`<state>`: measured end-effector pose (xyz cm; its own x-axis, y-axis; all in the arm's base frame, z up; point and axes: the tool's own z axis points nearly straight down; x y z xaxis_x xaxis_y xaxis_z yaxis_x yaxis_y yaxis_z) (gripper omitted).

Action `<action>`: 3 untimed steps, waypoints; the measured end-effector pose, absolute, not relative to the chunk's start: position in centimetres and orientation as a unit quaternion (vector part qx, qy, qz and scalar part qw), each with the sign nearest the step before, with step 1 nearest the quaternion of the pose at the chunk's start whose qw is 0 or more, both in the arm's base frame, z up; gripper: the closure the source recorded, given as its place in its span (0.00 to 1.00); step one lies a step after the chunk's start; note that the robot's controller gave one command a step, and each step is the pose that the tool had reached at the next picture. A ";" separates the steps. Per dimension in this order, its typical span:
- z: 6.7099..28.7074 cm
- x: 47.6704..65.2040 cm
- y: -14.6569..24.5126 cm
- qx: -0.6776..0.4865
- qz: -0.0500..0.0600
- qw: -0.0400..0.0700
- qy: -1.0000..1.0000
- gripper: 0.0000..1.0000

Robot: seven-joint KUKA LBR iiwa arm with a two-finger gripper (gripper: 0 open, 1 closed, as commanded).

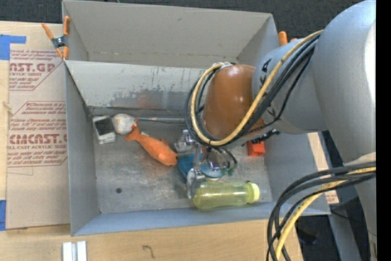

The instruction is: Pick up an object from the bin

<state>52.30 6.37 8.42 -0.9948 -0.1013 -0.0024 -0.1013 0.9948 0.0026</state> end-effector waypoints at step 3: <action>7.7 56.7 13.9 0.049 0.000 0.001 0.999 1.00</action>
Offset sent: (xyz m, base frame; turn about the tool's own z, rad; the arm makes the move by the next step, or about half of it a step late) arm 0.0000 0.0000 0.0000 0.0000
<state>56.70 13.92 7.73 -0.9952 0.0982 -0.0023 0.0982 0.9952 -0.0004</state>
